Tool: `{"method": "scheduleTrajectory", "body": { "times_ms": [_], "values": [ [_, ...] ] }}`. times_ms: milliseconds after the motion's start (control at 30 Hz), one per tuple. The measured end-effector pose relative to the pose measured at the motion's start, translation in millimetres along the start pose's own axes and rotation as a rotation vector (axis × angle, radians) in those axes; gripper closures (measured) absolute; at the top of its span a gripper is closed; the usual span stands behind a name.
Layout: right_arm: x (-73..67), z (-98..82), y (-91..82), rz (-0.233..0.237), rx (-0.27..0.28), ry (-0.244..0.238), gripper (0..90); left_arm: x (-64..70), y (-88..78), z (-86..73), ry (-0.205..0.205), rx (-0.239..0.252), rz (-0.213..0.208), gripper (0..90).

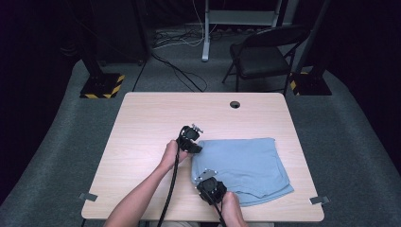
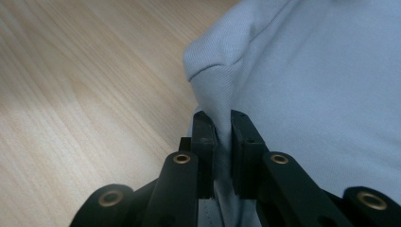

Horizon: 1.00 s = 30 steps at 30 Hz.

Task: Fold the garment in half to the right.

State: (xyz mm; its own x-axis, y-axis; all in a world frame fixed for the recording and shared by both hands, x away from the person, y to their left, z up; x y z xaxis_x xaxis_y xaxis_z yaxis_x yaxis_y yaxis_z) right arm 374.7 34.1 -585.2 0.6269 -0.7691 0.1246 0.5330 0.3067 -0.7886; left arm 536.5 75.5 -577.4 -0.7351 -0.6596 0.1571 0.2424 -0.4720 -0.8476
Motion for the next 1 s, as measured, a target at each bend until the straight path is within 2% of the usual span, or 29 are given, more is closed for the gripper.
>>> {"method": "scheduleTrajectory", "body": {
  "times_ms": [267, 433, 633, 733, 800, 900, 1000],
  "values": [
    [-13.4, 12.6, 5.1, 0.038, 0.024, -0.001, 82.6, -12.5, -13.5, -3.1, -0.018, -0.008, 0.029, 78.4],
    [-25.5, 29.8, 6.8, 0.059, 0.060, -0.007, 82.8, -27.6, -30.0, -7.9, -0.034, -0.016, 0.074, 78.5],
    [-39.3, 63.6, -0.2, 0.088, 0.148, -0.005, 83.1, -49.5, -69.1, -9.0, -0.028, -0.022, 0.158, 78.6],
    [-45.1, 82.9, -6.7, 0.103, 0.196, -0.001, 83.1, -58.7, -94.0, -5.4, -0.022, -0.009, 0.199, 78.6],
    [-47.8, 96.4, -14.0, 0.119, 0.235, 0.011, 83.2, -62.6, -111.0, -0.5, -0.026, 0.012, 0.212, 78.6],
    [-45.7, 115.7, -31.7, 0.128, 0.302, 0.038, 83.2, -61.6, -135.2, 14.6, -0.024, 0.063, 0.216, 78.6],
    [-31.8, 124.9, -56.4, 0.108, 0.372, 0.075, 83.1, -48.2, -151.7, 37.5, -0.007, 0.125, 0.189, 78.5]
  ]
}}
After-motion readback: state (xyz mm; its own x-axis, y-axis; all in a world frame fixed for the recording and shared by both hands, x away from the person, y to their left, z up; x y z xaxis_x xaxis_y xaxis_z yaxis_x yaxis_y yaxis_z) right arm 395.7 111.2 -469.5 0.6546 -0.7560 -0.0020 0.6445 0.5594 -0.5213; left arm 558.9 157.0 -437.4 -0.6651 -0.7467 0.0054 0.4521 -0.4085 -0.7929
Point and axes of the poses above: each handheld gripper's, and its own axes: y roughly forward along the jaws, z roughly out of its top, x roughly to its right, the point moved 10 cm from there along y, roughly forward along the jaws, and after that the axes turned 6 degrees about -z, right-handed, at the moved point
